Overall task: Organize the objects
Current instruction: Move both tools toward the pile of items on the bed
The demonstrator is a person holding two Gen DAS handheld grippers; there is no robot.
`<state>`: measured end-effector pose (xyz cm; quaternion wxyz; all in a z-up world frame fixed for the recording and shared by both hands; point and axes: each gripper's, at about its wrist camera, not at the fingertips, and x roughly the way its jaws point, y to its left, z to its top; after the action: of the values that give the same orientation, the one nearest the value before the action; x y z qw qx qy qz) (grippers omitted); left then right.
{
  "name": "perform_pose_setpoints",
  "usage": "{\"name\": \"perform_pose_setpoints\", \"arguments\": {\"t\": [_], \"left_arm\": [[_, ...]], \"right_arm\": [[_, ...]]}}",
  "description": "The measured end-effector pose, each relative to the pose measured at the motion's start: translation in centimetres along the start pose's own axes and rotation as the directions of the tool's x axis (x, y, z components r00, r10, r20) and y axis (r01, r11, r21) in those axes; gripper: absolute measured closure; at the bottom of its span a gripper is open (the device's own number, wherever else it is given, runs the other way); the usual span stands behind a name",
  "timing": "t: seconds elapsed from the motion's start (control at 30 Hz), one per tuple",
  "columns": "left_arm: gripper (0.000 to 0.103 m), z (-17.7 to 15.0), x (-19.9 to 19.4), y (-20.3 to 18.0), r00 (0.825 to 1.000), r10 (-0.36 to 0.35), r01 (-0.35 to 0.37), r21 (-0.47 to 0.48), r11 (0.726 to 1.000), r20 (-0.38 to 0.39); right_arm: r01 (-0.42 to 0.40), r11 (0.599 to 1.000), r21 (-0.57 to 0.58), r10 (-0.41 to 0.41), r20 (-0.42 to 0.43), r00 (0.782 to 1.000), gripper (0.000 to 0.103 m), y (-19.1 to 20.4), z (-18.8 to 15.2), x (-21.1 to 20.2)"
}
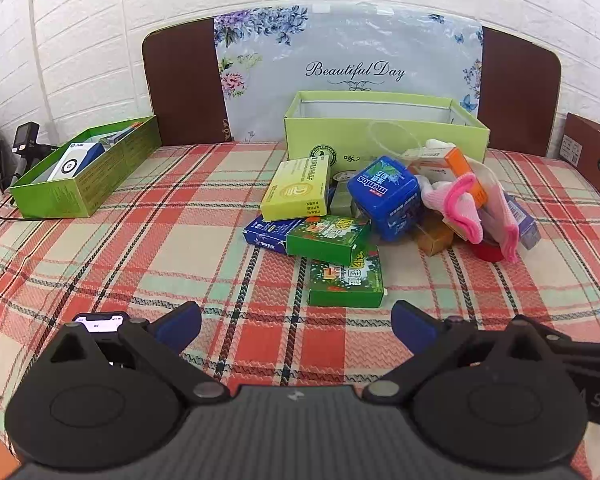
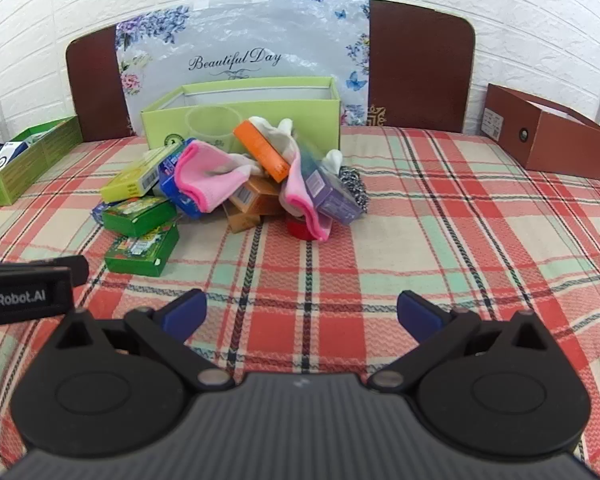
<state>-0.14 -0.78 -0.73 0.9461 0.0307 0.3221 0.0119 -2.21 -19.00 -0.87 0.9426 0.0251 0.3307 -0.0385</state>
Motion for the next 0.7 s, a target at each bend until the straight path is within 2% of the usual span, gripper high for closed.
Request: {"name": "perform_pose_setpoints", "arguments": {"t": [0.27,0.7], "left_arm": [[0.000,0.8,1.1,-1.0,1.000,0.011,-0.011,-0.014,1.000,-0.012],[0.000,1.5,3.0,-1.4,0.999,-0.032,0.032,0.020,0.999,-0.020]], "right_arm": [[-0.007,1.000,0.012,0.008,-0.005,1.000,0.000,-1.3,0.5,1.2],[0.020,0.998,0.058,-0.020,-0.006,1.000,0.000,-2.4,0.9,2.4]]}}
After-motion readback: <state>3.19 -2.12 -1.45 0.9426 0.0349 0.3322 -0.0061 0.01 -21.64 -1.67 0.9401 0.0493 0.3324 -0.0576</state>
